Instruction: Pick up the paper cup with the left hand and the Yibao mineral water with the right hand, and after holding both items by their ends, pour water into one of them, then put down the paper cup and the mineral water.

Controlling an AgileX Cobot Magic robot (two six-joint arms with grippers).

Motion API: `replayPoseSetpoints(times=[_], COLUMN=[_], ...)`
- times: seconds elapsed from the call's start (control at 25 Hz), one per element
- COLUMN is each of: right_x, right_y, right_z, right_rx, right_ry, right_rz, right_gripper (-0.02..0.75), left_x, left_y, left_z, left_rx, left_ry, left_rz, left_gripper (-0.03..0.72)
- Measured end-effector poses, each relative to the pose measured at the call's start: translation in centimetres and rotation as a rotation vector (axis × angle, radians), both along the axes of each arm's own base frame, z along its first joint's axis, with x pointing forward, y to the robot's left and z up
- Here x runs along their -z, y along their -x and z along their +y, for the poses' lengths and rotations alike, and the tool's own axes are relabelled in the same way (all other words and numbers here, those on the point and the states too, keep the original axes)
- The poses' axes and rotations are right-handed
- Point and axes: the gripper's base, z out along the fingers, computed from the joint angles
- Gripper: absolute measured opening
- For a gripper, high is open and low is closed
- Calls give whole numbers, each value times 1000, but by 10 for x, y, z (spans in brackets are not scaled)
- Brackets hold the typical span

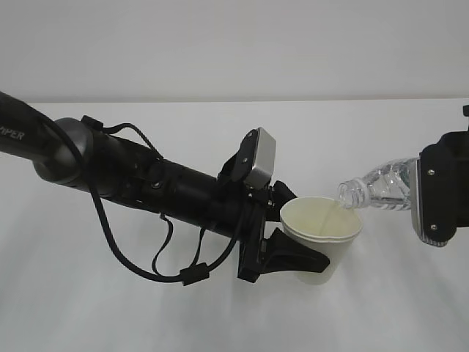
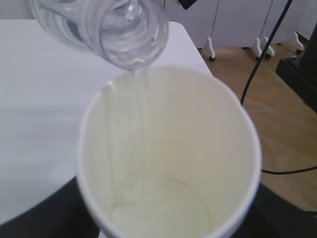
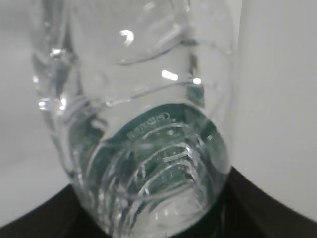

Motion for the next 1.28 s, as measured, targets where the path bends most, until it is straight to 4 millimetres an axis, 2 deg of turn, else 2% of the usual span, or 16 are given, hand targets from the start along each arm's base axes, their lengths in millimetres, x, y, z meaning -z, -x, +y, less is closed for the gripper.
replayPoseSetpoints(times=[1.28], right_x=[-1], right_y=[0], right_z=[0], right_rx=[-4], right_ry=[11], right_rz=[-4], right_gripper=[430], left_x=[0], left_y=[1], left_z=[0], left_rx=[7], left_ry=[-5], left_rz=[-3], left_gripper=[480])
